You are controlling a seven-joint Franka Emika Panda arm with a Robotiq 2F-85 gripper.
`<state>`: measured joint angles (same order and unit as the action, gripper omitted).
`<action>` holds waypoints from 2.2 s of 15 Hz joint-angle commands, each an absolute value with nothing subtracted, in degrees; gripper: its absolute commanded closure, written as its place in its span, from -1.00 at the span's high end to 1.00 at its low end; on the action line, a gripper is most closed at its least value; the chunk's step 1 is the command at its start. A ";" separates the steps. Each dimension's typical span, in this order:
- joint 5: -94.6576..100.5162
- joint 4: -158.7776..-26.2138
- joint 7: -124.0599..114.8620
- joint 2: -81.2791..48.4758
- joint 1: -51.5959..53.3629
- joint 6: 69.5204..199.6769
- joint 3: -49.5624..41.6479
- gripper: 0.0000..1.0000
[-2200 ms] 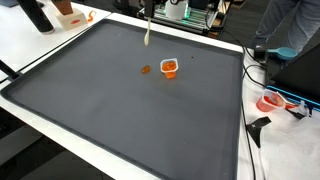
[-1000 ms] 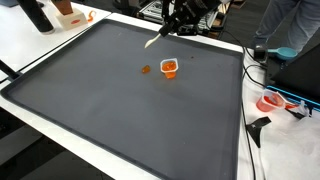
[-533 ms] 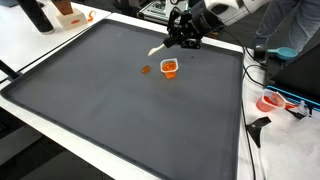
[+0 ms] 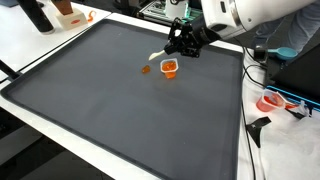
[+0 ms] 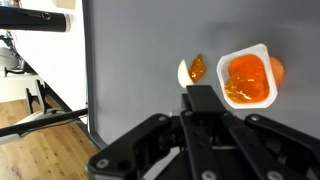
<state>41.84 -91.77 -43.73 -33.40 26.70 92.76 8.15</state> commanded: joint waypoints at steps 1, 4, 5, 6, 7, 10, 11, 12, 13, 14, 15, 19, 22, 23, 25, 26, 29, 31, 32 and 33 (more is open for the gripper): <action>43.17 -89.44 -44.02 -35.53 27.74 91.05 7.33 -0.94; 42.72 -88.83 -43.54 -35.71 27.30 91.39 7.02 -0.94; 42.54 -88.61 -43.35 -35.76 27.18 91.44 6.92 -0.94; 42.24 -88.73 -42.83 -35.54 26.86 92.21 7.04 -0.94; 42.38 -88.56 -43.19 -35.52 26.97 91.86 6.81 -0.94; 42.30 -88.46 -42.39 -34.82 26.65 92.24 6.75 -0.94; 42.37 -88.43 -42.44 -34.55 26.59 92.16 6.60 -0.94; 42.01 -88.39 -42.08 -34.27 26.30 92.45 6.70 -0.94; 41.75 -88.67 -41.90 -33.69 25.90 93.18 6.78 -0.94; 41.25 -89.13 -41.03 -32.97 25.26 94.41 7.12 -0.94; 41.04 -89.36 -40.75 -32.26 24.96 94.72 7.10 -0.94; 39.64 -90.21 -38.86 -29.19 23.23 96.21 7.16 -0.94; 37.79 -91.08 -36.71 -26.60 21.47 98.08 7.26 -0.94; 36.91 -91.41 -35.83 -25.74 20.86 98.82 7.32 -0.94; 34.90 -91.91 -33.94 -24.24 19.85 99.83 7.12 -0.94; 33.47 -92.19 -32.80 -23.45 19.23 100.40 7.12 -0.94; 29.38 -92.75 -29.32 -21.51 17.82 101.49 6.86 -0.94; 26.71 -93.04 -27.18 -20.37 17.08 102.06 6.65 -0.94; 25.41 -93.36 -26.13 -19.79 16.63 102.29 6.69 -0.94; 24.22 -93.66 -25.14 -19.23 16.20 102.55 6.72 -0.94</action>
<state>28.31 -90.25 -28.24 -22.42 17.57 100.40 6.70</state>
